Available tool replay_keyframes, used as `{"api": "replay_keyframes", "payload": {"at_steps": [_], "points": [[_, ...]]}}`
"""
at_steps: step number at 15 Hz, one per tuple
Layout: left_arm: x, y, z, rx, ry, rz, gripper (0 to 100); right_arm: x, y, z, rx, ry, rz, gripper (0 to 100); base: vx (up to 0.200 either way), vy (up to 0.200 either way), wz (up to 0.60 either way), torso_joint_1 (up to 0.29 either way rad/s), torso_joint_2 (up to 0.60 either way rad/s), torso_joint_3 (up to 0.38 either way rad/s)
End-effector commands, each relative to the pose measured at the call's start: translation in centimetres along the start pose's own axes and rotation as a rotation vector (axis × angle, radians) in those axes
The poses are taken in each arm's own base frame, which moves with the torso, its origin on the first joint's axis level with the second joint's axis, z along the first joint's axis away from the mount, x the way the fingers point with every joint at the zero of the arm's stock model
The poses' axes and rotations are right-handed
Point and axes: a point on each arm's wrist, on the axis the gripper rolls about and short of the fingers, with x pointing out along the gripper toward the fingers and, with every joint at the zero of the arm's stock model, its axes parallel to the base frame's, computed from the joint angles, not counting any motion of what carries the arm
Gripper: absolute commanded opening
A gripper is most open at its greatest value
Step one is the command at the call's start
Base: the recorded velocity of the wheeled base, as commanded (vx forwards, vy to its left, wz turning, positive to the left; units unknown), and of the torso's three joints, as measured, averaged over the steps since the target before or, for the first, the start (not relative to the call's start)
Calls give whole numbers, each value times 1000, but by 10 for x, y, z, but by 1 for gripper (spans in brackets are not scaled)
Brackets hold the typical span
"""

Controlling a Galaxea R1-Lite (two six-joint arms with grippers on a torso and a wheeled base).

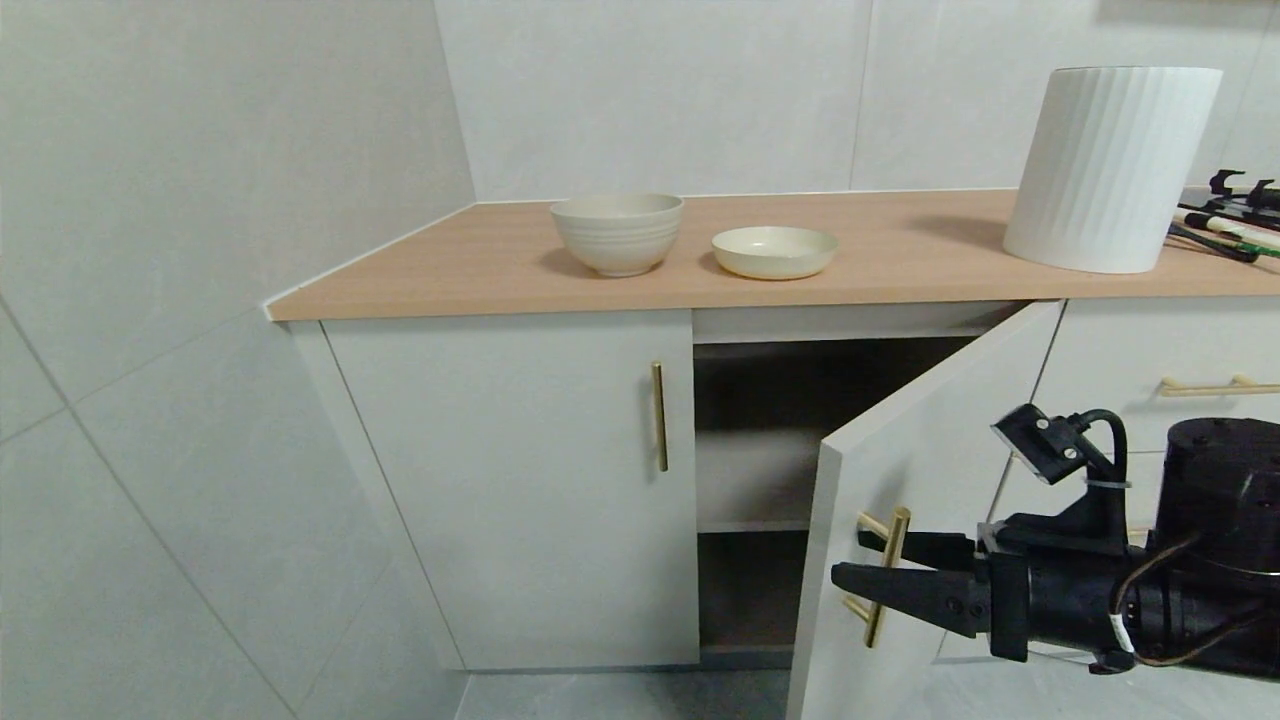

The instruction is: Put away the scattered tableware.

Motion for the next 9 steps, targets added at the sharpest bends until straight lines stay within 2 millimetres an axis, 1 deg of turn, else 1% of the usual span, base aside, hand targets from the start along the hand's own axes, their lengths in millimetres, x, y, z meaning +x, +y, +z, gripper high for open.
{"api": "replay_keyframes", "payload": {"at_steps": [1, 2, 3, 4, 5, 6, 7, 8, 9], "points": [[-1, -1, 4, 4, -15, -27, 100, -5, 5, 1, -12, -13, 11, 100, 0, 0, 0, 0, 0, 0], [-3, -1, 10, 1, -33, -51, 100, -6, 6, 1, -15, -15, 15, 100, 0, 0, 0, 0, 0, 0], [-7, -2, 23, -1, -58, -88, 100, -8, 7, 1, -16, -17, 16, 100, 0, 0, 0, 0, 0, 0], [-11, -2, 46, -1, -25, -131, 100, -9, 8, -1, -16, -13, 19, 100, 0, 0, 0, 0, 0, 0], [-10, -2, 72, -5, 14, -172, 100, -7, 10, -1, -21, -9, 31, 100, 0, 0, 0, 0, 0, 0], [-5, -3, 94, -10, 47, -223, 100, -8, 11, -1, -22, -9, 34, 100, 0, 0, 0, 0, 0, 0], [6, -4, 118, -17, 74, -303, 100, -9, 11, -4, -22, -3, 33, 100, 0, 0, 0, 0, 0, 0], [20, -5, 138, -28, 101, -382, 100, -11, 10, -7, -17, 6, 28, 100, 0, 0, 0, 0, 0, 0], [40, -6, 158, -49, 139, -460, 100, -14, 11, -10, -11, 12, 22, 100, 0, 0, 0, 0, 0, 0]]}}
